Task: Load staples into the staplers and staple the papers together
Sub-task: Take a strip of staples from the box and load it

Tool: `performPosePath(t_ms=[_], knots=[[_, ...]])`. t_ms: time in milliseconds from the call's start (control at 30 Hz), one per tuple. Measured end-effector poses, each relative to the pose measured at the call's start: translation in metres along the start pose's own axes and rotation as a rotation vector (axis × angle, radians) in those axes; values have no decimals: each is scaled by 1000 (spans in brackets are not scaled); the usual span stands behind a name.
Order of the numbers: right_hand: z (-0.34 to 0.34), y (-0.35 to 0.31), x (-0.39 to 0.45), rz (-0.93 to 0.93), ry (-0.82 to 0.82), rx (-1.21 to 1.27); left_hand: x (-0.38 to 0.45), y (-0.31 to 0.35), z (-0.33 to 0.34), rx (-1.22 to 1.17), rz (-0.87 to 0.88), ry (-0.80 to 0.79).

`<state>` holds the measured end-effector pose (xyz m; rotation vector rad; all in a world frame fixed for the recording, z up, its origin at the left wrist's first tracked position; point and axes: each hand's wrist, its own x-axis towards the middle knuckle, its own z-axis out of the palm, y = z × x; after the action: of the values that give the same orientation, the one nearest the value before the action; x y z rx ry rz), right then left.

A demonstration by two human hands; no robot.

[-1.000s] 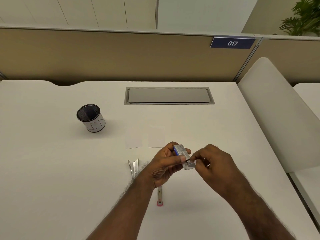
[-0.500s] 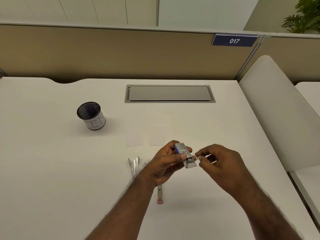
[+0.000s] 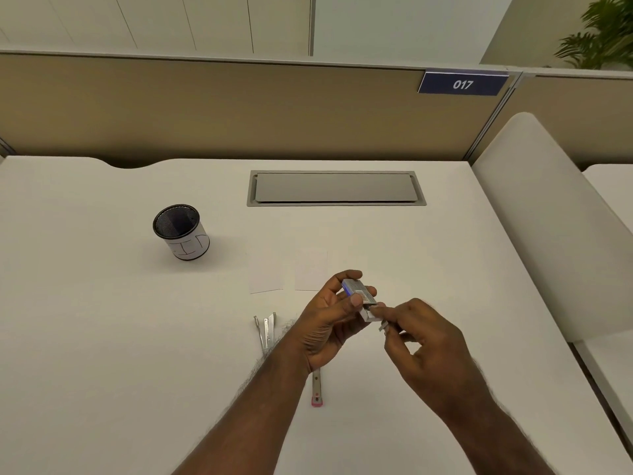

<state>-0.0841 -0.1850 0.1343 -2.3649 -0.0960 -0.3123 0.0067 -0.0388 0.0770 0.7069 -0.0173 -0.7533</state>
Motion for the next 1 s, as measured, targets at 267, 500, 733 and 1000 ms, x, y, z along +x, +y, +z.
performPosePath(t_ms=[267, 500, 733, 1000], knots=[[3, 5, -4, 5, 20, -39, -4, 4, 0, 58, -22, -84], [2, 3, -5, -19, 37, -16, -5, 6, -1, 88, -43, -93], [4, 4, -9, -64, 66, -24, -7, 7, -2, 109, -52, -112], [5, 6, -12, -74, 65, -34, -9, 10, 2, 146, -75, -116]])
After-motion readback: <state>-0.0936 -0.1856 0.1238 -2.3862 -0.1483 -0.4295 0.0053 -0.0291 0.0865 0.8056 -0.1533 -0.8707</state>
